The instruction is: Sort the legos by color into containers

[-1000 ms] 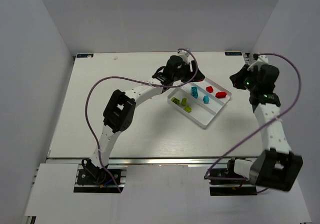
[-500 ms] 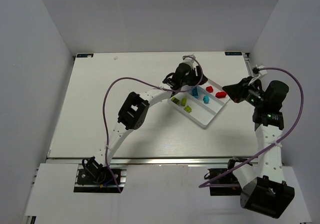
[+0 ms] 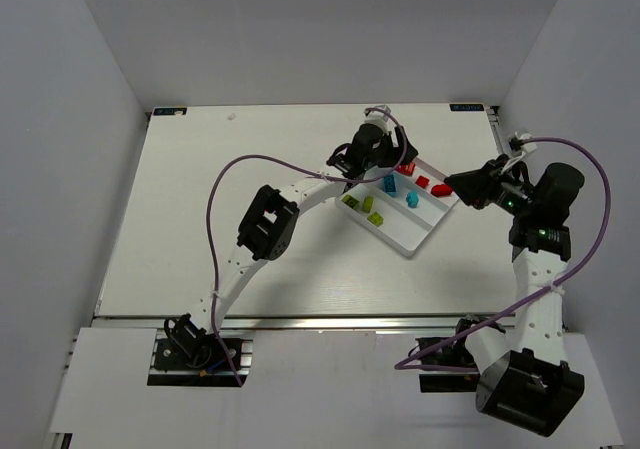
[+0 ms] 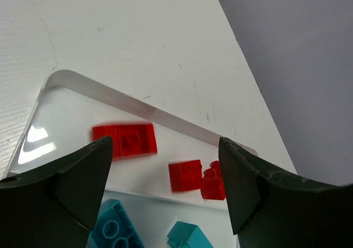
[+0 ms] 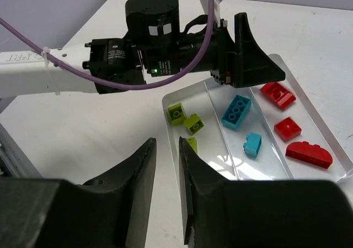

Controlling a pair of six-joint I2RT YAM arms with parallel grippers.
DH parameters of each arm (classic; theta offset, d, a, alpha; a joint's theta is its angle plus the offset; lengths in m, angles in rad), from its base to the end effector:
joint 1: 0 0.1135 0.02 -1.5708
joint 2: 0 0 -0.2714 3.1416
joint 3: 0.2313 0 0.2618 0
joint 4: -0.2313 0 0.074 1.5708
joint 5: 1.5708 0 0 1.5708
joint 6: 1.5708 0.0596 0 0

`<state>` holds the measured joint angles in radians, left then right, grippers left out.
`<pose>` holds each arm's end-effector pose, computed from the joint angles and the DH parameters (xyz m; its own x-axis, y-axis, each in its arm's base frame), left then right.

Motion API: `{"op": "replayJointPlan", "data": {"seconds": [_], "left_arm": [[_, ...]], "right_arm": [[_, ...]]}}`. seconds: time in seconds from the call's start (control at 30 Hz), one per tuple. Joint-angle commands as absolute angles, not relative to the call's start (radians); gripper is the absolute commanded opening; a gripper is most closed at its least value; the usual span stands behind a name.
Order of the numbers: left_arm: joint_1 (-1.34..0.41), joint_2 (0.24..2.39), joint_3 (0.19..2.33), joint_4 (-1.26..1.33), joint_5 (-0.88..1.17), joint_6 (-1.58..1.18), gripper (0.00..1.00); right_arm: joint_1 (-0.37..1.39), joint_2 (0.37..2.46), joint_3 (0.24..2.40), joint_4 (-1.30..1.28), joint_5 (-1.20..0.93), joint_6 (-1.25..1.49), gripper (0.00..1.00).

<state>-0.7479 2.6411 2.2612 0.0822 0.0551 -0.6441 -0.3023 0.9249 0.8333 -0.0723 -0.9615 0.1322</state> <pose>0.4704 -0.4408 0.1658 -0.6029 -0.2585 -0.7548 0.4448 0.6765 -0.5870 0.2270 -0.0196 0.3490 -0.2338 0.1519 -0.9604 -0.5762 0.7739 0.2627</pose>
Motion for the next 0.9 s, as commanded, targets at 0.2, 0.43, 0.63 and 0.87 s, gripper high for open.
{"op": "replayJointPlan", "data": {"seconds": [0.2, 0.43, 0.63, 0.87], "left_arm": [[-0.723, 2.484, 2.342, 0.032, 0.051, -0.571, 0.89], [-0.723, 1.969, 1.826, -0.066, 0.166, -0.407, 0.04], [-0.723, 1.289, 1.160, -0.070, 0.030, -0.301, 0.96], [-0.723, 0.806, 0.754, -0.205, -0.245, -0.195, 0.98]], "right_arm": [[-0.344, 0.968, 0.795, -0.012, -1.109, 0.161, 0.47], [-0.344, 1.037, 0.836, -0.113, -0.964, 0.111, 0.78], [-0.327, 1.058, 0.888, -0.181, -0.692, 0.101, 0.89], [-0.336, 1.048, 0.868, -0.157, -0.568, 0.193, 0.89]]}}
